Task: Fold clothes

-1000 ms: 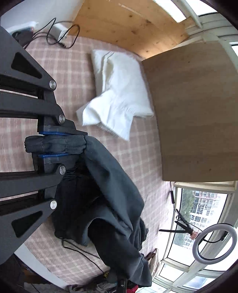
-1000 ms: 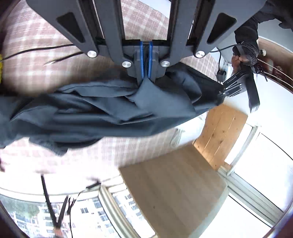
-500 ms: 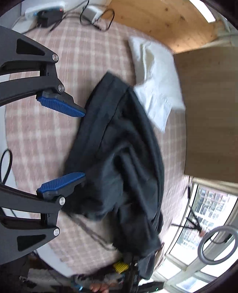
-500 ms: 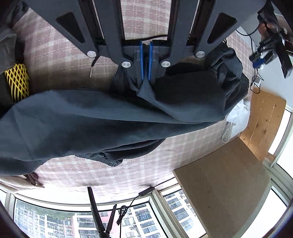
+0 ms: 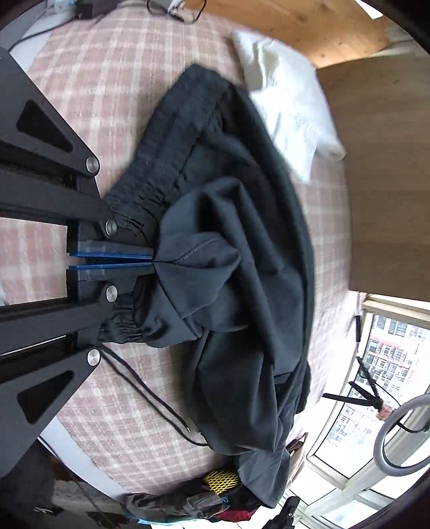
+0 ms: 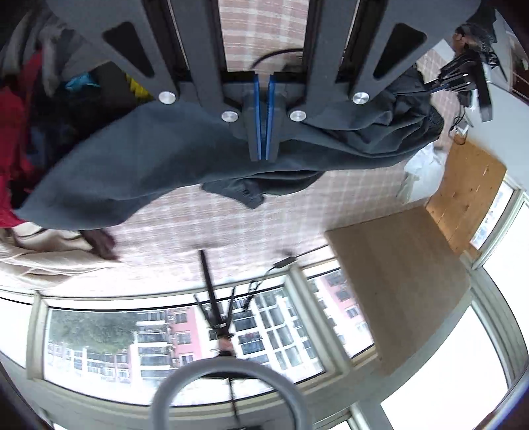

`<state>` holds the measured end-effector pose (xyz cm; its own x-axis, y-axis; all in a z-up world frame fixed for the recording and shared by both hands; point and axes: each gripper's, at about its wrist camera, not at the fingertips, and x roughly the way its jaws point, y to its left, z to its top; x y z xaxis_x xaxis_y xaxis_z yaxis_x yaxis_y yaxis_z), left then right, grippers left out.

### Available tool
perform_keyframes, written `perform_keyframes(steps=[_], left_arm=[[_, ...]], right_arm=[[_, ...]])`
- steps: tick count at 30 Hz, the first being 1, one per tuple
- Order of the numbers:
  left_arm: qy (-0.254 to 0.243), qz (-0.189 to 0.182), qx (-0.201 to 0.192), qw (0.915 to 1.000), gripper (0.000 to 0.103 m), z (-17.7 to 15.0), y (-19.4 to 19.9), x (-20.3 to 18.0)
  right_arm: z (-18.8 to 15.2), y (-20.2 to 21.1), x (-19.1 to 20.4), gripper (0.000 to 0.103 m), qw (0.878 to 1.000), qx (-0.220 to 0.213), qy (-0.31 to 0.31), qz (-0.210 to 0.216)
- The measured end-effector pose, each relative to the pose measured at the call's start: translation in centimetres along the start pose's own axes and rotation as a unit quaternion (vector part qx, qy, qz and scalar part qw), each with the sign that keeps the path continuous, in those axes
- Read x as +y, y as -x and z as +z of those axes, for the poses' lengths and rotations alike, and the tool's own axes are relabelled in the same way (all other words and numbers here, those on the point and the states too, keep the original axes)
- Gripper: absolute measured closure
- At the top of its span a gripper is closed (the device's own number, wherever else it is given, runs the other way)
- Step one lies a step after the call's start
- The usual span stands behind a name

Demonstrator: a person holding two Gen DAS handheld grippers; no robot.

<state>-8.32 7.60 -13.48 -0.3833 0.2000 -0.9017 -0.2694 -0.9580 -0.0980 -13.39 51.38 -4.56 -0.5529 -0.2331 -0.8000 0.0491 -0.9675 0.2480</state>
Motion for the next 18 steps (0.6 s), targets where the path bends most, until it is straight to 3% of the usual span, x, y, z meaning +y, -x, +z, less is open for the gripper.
perform_keyframes(steps=[2,3,4,5,7,10,13,18], left_arm=[[0.004,0.026,0.0,0.9997,0.092,-0.5,1.2,1.4],[0.014,0.043,-0.003,0.999,0.083,-0.7,1.7,2.2],[0.027,0.056,-0.007,0.998,0.067,-0.8,2.2,3.2],[0.046,0.062,-0.01,0.9969,0.061,-0.8,2.4,4.4],[0.087,0.065,-0.012,0.994,0.058,-0.8,2.5,7.0],[0.111,0.085,-0.001,0.9902,0.058,-0.3,1.2,9.6],[0.13,0.092,0.011,0.9872,0.057,0.2,-0.5,11.5],[0.153,0.069,0.005,0.9857,0.051,0.9,-2.0,14.0]], right_arm=[[-0.1,0.7,-1.7,0.098,1.0,0.009,0.007,-0.015],[-0.1,1.1,-2.6,0.095,1.0,0.013,0.01,-0.022],[-0.1,1.4,-3.4,0.081,0.999,0.018,0.014,-0.029],[-0.3,0.2,-3.2,0.061,0.999,0.027,0.028,-0.029],[-0.6,-2.2,-2.8,0.05,0.997,0.045,0.055,-0.031],[-1.1,-6.8,-1.1,0.05,0.99,0.093,0.105,-0.034],[-2.3,-10.3,1.3,0.05,0.974,0.143,0.175,-0.02],[-4.1,-12.5,2.4,0.046,0.952,0.174,0.248,-0.053]])
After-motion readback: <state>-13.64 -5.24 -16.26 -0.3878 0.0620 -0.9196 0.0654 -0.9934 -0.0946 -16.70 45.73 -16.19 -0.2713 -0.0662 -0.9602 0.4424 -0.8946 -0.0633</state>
